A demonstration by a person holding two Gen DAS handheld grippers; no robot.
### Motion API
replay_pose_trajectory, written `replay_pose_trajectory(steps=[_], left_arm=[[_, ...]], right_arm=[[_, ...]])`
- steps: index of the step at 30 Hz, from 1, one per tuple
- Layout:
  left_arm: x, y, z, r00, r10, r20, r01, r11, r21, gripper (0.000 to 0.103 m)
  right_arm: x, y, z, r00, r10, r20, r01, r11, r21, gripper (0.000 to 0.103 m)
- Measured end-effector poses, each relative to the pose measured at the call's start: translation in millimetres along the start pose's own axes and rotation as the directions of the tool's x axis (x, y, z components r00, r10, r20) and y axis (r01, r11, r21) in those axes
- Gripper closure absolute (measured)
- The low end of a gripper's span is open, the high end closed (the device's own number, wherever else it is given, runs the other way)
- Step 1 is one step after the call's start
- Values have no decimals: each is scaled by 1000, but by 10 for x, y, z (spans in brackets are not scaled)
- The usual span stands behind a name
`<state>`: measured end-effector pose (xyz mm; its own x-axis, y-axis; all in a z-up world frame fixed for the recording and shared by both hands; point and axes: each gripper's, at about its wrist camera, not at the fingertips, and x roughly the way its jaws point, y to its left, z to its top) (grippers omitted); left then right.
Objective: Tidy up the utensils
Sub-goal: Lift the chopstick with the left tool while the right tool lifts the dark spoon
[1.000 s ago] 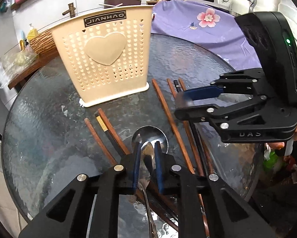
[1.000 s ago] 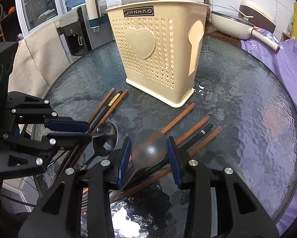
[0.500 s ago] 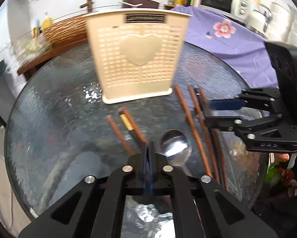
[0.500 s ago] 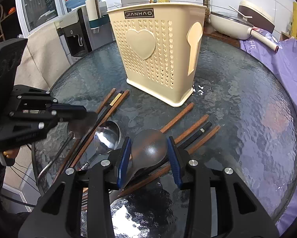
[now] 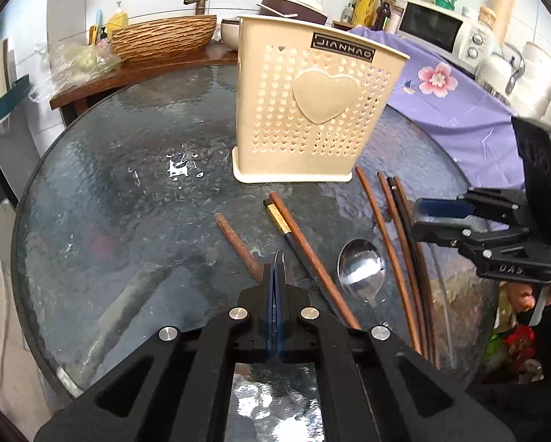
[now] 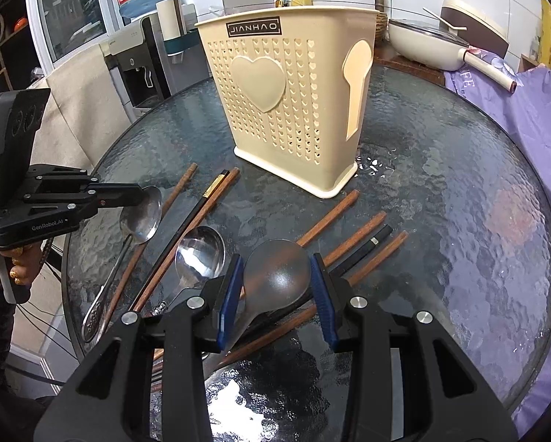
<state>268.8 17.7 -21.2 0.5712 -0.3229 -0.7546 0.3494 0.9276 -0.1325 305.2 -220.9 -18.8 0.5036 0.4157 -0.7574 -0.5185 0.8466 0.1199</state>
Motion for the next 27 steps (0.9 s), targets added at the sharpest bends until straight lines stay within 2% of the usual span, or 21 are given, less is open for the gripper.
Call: replay_pose_trajectory(steps=[7, 11, 15, 27], left_arm=[[68, 26, -88, 999, 19, -33, -18, 999, 34, 99], [87, 38, -126, 999, 28, -37, -26, 999, 33, 76], [125, 4, -120, 998, 31, -46, -29, 998, 50, 69], [211, -22, -62, 998, 0, -67, 5, 997, 83, 72]], right_arm=[[36, 11, -20, 1000, -2, -9, 2, 1000, -4, 65], [43, 27, -21, 1000, 0, -9, 0, 1000, -1, 65], [49, 38, -30, 1000, 2, -11, -2, 1000, 0, 65], [75, 47, -84, 1000, 6, -23, -6, 1000, 2, 65]])
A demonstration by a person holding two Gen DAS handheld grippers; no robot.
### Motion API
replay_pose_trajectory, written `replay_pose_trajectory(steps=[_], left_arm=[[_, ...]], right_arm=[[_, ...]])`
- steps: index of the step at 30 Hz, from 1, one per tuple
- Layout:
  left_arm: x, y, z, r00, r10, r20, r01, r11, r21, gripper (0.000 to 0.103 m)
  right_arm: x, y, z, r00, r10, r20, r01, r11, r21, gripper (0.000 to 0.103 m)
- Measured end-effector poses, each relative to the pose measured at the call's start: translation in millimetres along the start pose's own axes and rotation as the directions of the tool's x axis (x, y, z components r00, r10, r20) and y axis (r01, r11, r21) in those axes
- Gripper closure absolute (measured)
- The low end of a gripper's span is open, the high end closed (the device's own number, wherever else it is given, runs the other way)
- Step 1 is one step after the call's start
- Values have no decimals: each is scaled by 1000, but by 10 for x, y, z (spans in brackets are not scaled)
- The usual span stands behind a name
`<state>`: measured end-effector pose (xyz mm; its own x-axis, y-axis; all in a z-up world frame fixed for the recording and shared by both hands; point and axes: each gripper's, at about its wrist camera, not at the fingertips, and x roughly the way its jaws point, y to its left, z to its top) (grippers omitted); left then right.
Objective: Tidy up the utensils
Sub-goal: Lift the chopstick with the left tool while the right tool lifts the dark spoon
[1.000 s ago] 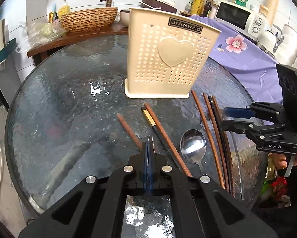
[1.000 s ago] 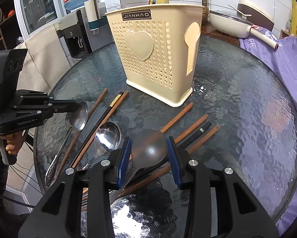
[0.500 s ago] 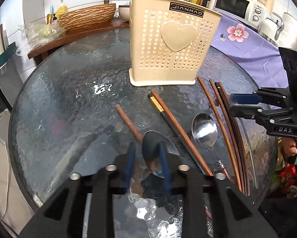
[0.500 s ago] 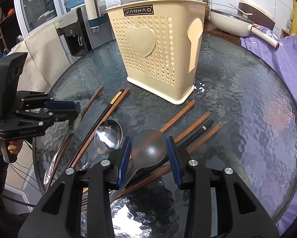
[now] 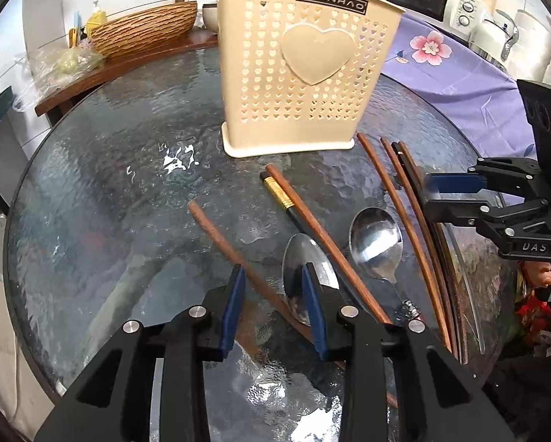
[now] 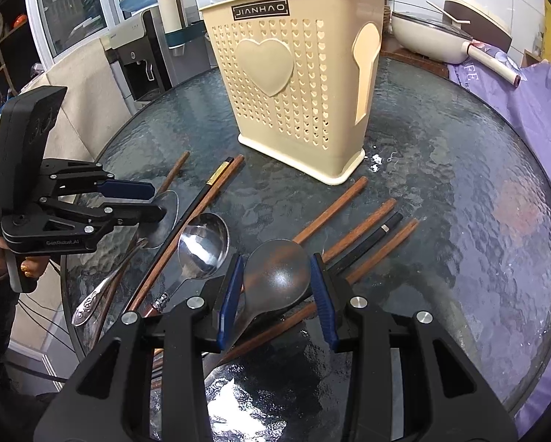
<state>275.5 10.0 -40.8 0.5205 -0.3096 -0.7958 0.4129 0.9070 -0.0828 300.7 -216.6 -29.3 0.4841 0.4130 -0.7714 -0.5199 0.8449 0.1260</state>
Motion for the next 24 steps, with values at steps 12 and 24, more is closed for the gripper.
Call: replay_pose_trajectory(steps=[12, 24], left_arm=[[57, 179, 163, 989, 141, -34, -143, 984, -102, 72], [308, 149, 391, 975, 209, -79, -217, 970, -107, 90]], right_arm=[[-8, 30, 10, 1000, -4, 6, 4, 1000, -4, 65], [10, 68, 6, 1000, 2, 3, -2, 1000, -6, 65]])
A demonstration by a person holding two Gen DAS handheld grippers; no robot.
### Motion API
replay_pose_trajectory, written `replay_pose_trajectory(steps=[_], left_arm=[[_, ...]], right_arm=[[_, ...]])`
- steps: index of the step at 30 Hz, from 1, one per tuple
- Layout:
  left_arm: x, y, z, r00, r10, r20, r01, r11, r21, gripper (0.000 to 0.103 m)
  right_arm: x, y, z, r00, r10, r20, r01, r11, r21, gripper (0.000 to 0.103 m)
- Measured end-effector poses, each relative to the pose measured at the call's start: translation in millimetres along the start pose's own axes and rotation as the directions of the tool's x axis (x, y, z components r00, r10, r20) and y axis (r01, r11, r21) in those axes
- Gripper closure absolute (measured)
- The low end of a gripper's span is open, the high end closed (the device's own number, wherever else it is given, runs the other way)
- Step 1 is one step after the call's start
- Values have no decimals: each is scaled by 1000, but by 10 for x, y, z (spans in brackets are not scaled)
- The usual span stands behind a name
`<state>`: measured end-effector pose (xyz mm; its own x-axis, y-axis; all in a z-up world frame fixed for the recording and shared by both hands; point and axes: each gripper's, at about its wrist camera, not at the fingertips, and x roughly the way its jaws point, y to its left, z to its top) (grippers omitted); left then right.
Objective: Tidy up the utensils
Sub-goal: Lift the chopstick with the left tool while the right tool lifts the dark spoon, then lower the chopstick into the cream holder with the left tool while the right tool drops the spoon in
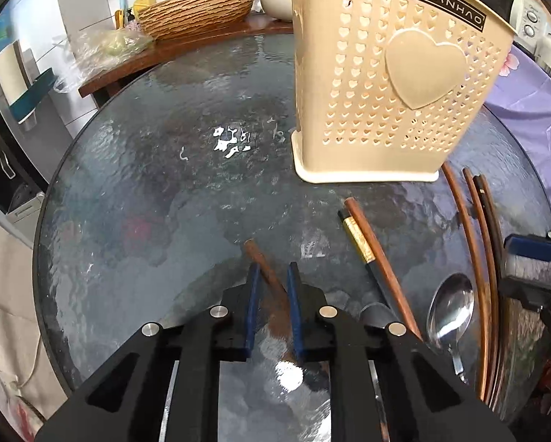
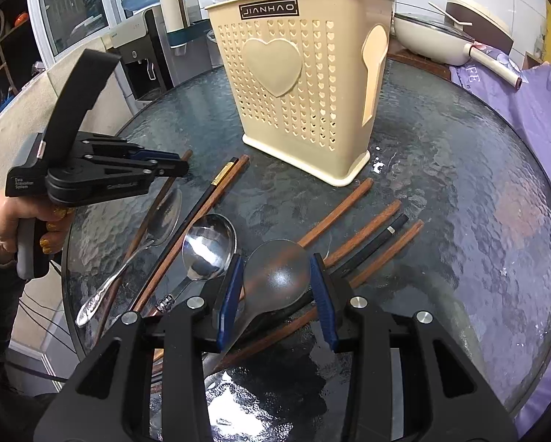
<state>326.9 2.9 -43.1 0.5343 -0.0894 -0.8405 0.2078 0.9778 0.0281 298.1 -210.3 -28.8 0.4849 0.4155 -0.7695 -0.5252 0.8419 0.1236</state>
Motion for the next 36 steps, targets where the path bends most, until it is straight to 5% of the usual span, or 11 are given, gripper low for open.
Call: replay_pose_trajectory(steps=[9, 17, 36], left_arm=[[5, 68, 178, 998, -24, 59, 29, 996, -90, 97], [-402, 60, 406, 982, -40, 184, 57, 994, -91, 97], [-1762, 20, 561, 873, -11, 487, 45, 997, -58, 97]], right_arm=[[-49, -21, 86, 997, -52, 49, 52, 999, 5, 65], [-289, 40, 233, 984, -103, 146, 109, 994, -31, 65], [-991, 187, 608, 937, -145, 317, 178, 981, -79, 66]])
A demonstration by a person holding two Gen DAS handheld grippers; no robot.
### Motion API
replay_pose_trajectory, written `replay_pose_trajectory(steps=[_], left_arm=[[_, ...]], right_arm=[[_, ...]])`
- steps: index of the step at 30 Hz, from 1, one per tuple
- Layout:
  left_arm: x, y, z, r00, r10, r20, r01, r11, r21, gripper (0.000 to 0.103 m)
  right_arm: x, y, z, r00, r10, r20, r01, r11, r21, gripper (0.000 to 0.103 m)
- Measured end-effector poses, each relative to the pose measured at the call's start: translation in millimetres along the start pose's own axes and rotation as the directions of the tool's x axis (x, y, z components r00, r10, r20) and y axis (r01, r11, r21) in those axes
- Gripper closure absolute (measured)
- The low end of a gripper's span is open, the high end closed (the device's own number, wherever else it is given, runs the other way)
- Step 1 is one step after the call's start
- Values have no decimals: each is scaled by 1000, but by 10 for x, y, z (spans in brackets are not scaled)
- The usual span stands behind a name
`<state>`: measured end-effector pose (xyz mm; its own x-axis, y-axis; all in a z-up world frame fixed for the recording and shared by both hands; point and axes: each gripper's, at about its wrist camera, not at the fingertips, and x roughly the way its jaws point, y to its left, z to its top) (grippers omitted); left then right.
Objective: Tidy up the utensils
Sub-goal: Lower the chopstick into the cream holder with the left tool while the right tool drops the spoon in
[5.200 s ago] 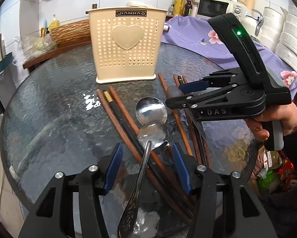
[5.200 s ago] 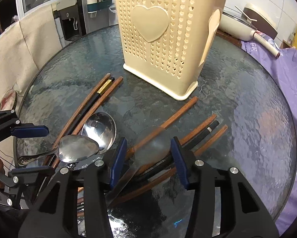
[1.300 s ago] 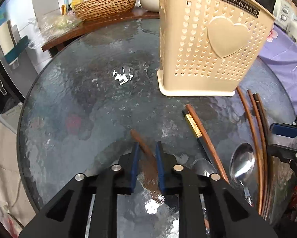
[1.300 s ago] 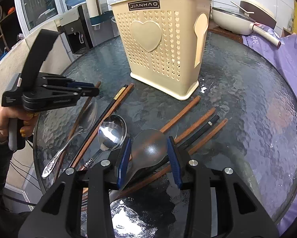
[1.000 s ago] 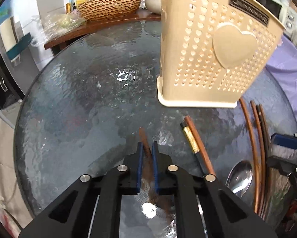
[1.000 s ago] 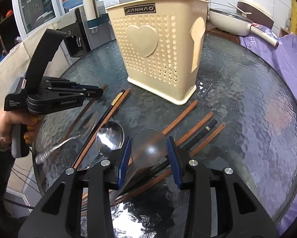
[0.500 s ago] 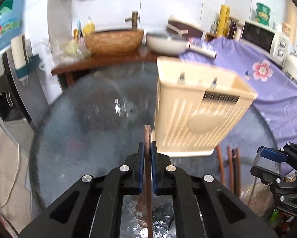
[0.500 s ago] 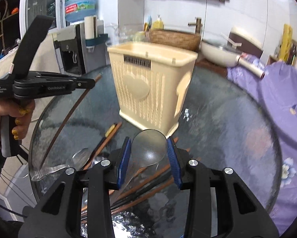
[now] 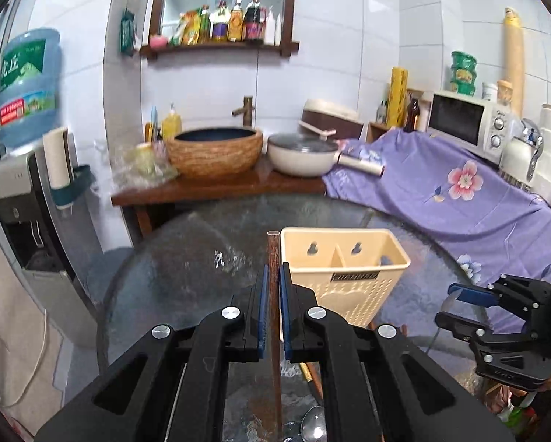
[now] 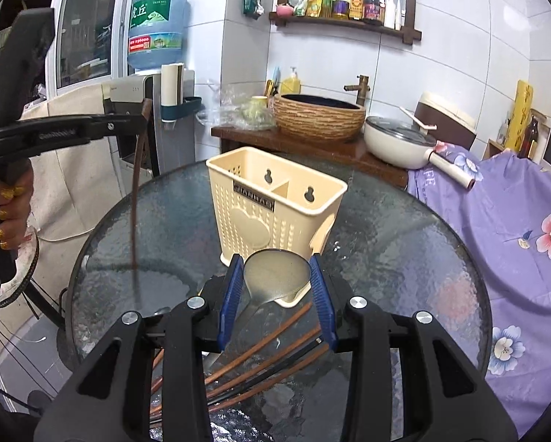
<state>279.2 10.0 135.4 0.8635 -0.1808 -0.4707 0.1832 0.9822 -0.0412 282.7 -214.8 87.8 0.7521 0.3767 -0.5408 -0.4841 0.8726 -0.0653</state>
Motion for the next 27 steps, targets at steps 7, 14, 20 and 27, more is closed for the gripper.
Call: replay_pose_trajectory(steps=[7, 14, 20, 27], left_arm=[[-261, -93, 298, 997, -4, 82, 2, 1000, 25, 97], [-507, -155, 792, 990, -40, 138, 35, 999, 36, 97], [-587, -292, 1222, 980, -42, 195, 33, 998, 50, 97], [-322, -417, 1463, 971, -22, 239, 17, 1000, 24, 97]], right_arm=[[-143, -39, 287, 1000, -2, 25, 3, 1000, -11, 66], [-310, -156, 769, 996, -33, 84, 34, 999, -8, 65], [-327, -256, 1219, 984, -117, 135, 118, 993, -3, 65], [-97, -264, 1476, 943, -266, 201, 280, 959, -43, 65]])
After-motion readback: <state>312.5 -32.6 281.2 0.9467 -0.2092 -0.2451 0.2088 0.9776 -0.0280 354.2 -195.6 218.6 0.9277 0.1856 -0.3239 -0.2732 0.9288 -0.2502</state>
